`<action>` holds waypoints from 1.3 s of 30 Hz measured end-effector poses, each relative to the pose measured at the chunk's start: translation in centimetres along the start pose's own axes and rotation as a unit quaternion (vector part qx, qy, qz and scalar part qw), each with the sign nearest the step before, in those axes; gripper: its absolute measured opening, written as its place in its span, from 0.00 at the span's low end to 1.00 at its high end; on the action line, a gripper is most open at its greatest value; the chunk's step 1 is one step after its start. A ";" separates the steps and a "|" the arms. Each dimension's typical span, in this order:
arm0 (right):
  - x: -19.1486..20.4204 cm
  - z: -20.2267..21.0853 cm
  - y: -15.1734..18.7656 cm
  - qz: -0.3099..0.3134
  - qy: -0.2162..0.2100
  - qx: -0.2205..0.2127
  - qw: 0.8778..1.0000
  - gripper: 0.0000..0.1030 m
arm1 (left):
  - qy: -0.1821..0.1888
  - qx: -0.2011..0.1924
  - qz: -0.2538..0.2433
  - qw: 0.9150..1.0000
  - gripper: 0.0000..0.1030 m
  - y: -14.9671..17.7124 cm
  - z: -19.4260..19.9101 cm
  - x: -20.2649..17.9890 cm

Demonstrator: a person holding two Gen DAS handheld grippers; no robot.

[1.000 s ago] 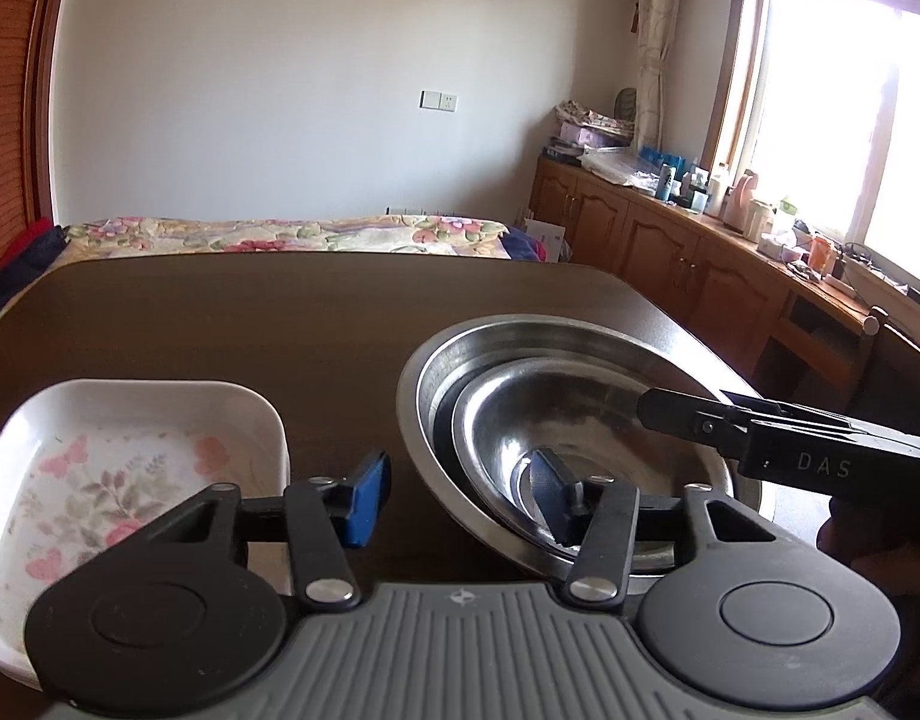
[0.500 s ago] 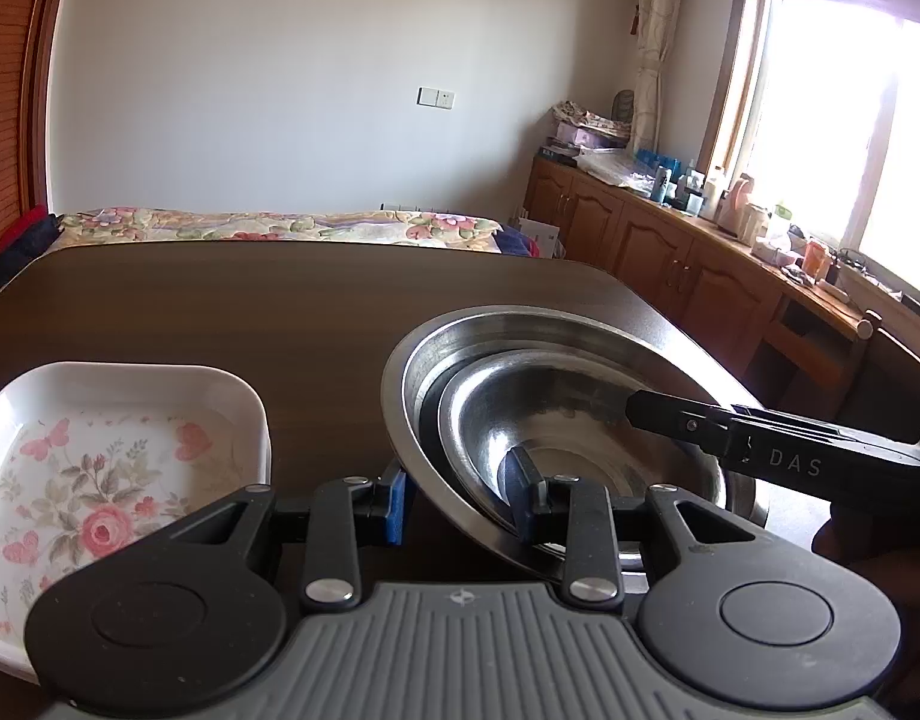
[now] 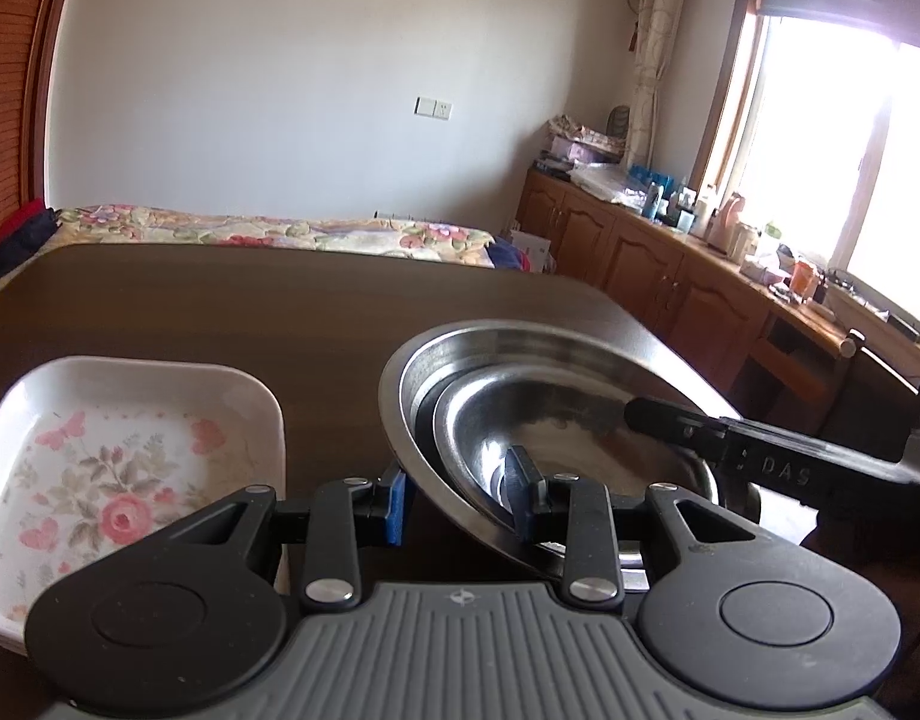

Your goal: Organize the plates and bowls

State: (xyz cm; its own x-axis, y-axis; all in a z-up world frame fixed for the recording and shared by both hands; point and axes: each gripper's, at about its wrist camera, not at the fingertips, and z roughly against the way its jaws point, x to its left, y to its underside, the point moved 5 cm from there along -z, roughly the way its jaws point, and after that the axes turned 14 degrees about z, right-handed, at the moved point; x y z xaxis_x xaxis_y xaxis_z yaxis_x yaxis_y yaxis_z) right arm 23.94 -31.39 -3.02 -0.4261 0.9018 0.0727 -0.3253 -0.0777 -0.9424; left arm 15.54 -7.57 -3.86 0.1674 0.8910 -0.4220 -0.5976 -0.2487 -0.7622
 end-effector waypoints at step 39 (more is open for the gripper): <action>7.2 -2.1 -4.1 0.049 -0.070 -0.023 0.996 0.27 | -0.053 -0.060 0.006 0.997 0.34 -4.6 7.0 4.6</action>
State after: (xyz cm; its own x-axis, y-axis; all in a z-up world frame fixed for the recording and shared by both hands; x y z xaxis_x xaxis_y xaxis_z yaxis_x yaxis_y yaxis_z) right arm 23.97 -23.68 0.70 -0.5677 0.8230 0.0213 -0.2394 -0.1403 -0.9607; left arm 13.52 0.30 1.17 0.0740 0.9214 -0.3815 -0.4992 -0.2970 -0.8140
